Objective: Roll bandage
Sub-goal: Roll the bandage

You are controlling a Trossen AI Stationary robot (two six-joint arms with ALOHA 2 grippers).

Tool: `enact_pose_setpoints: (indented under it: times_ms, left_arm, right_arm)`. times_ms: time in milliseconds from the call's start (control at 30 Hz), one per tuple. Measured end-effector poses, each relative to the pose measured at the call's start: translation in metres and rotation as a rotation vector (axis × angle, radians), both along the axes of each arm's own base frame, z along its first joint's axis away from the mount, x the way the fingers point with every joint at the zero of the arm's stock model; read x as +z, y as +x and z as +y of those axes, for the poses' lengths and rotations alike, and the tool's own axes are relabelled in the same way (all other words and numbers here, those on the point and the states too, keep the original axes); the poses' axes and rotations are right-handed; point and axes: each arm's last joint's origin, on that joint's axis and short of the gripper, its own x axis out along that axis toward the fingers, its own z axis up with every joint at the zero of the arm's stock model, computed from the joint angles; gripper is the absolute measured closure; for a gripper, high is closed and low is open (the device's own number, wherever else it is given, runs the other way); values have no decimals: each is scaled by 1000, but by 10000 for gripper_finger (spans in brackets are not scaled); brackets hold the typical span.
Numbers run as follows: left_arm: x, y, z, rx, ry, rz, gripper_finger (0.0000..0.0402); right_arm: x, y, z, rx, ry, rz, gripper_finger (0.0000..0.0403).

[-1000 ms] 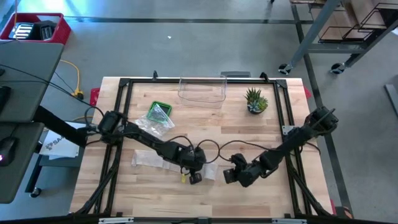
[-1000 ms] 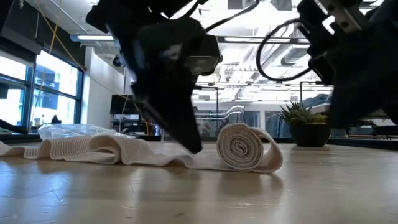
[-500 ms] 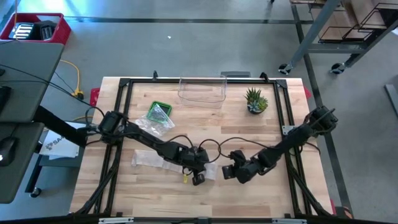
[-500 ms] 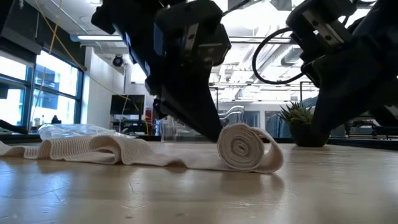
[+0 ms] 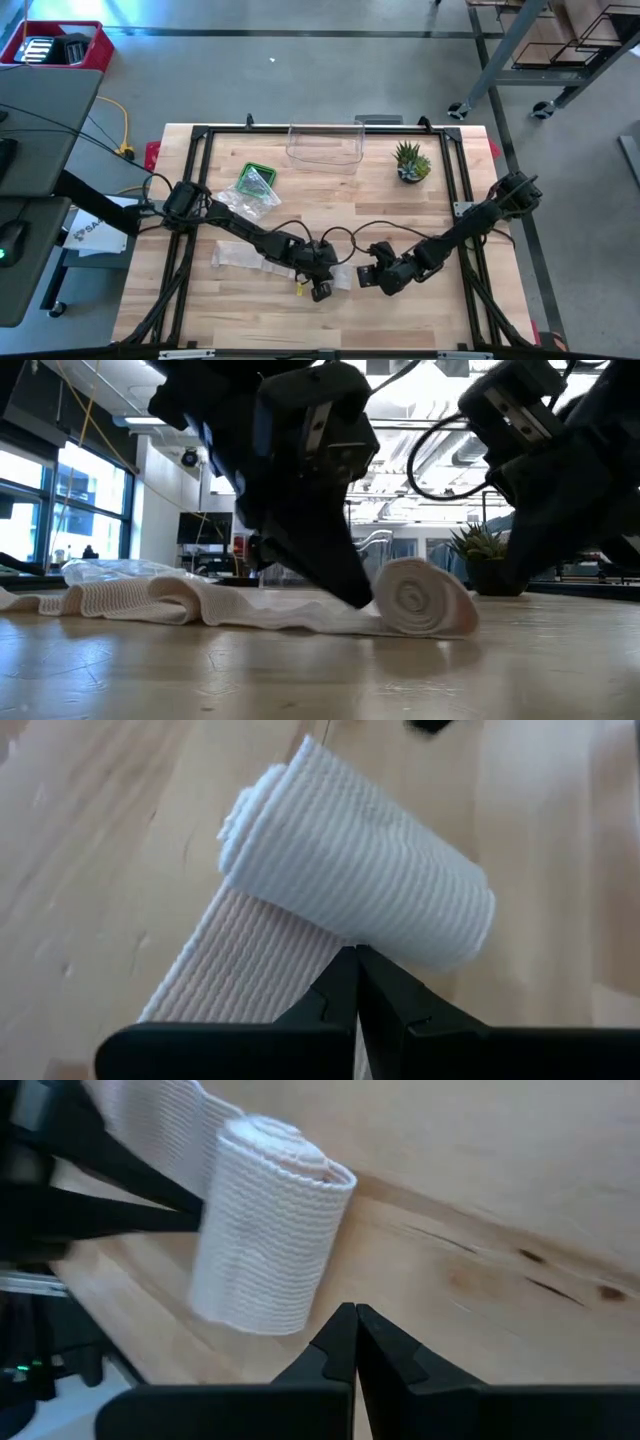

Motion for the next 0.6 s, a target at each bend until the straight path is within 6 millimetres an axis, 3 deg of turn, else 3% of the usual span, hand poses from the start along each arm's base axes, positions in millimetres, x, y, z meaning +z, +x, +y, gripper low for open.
enact_pose_setpoints:
  times_ms: [600]
  left_arm:
    - [-16, 7, 0, 10, -24, -14, 402]
  right_arm:
    - [2, 3, 2, -18, 1, -57, 403]
